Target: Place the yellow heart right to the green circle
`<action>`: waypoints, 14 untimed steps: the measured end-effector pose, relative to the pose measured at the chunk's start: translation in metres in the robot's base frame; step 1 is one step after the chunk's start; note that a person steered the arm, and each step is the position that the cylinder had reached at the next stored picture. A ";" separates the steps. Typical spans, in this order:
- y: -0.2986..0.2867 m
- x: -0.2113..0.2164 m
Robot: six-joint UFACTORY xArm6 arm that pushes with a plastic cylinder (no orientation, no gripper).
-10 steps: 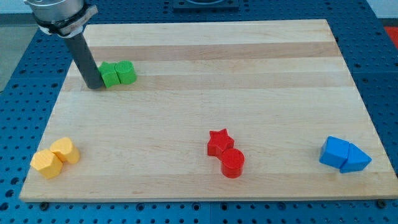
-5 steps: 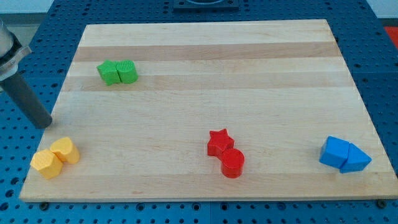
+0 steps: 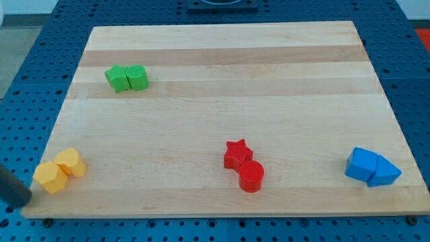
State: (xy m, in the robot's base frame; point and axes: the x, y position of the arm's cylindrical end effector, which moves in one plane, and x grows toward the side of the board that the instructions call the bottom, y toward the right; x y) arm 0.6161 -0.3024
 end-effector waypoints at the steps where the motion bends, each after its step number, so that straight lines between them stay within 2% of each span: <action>1: 0.004 0.002; 3: 0.006 -0.002; 4: 0.018 -0.021; 6: 0.058 -0.063; 9: 0.126 -0.154; 10: 0.126 -0.149; 11: 0.093 -0.123; 12: 0.066 -0.136; 13: 0.069 -0.159; 14: 0.097 -0.172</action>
State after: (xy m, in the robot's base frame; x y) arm 0.4438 -0.2057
